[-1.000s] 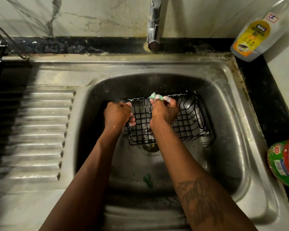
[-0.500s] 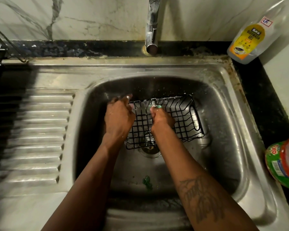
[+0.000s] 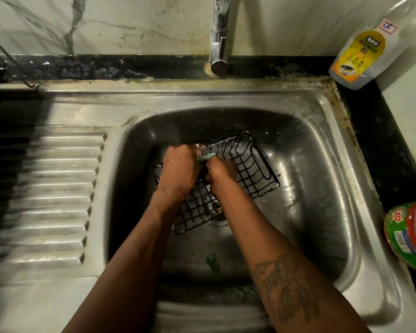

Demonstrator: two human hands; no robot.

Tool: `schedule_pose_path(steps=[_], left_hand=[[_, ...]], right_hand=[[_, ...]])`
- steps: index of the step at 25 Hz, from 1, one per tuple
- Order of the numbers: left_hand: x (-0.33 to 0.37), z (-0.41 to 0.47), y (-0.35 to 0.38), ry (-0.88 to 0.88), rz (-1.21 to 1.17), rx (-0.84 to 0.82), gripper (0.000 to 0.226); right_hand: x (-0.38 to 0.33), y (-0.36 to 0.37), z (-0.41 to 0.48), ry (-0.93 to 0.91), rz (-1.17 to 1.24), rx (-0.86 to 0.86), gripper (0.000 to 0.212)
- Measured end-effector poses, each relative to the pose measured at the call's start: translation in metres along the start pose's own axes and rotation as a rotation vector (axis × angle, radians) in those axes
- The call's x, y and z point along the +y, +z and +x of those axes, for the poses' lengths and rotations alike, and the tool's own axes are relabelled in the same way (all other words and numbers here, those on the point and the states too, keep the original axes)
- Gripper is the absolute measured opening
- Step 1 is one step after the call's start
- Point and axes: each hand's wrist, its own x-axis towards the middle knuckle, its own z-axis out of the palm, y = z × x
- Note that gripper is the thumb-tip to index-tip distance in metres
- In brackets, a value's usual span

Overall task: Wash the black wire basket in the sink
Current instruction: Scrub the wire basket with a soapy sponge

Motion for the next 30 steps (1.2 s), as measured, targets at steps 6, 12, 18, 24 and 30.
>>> schedule_pose_path(steps=[6,12,18,24,30], left_hand=[[-0.003,-0.001,0.004,-0.075,0.026,0.013,0.027],[-0.002,-0.002,0.000,-0.050,0.014,-0.018,0.023],[-0.001,-0.001,0.003,-0.075,-0.015,-0.014,0.024],[0.000,-0.001,0.002,-0.084,0.020,-0.035,0.024],[-0.002,-0.002,0.007,-0.130,-0.053,-0.088,0.025]], right_hand=[[-0.004,-0.014,0.002,-0.030,0.138,0.077,0.017],[-0.008,-0.005,-0.003,-0.138,0.359,0.179,0.024],[-0.004,-0.005,0.003,-0.239,0.306,0.270,0.014],[-0.006,-0.024,0.017,-0.252,0.321,0.278,0.027],[-0.031,-0.022,0.023,-0.322,0.511,0.352,0.024]])
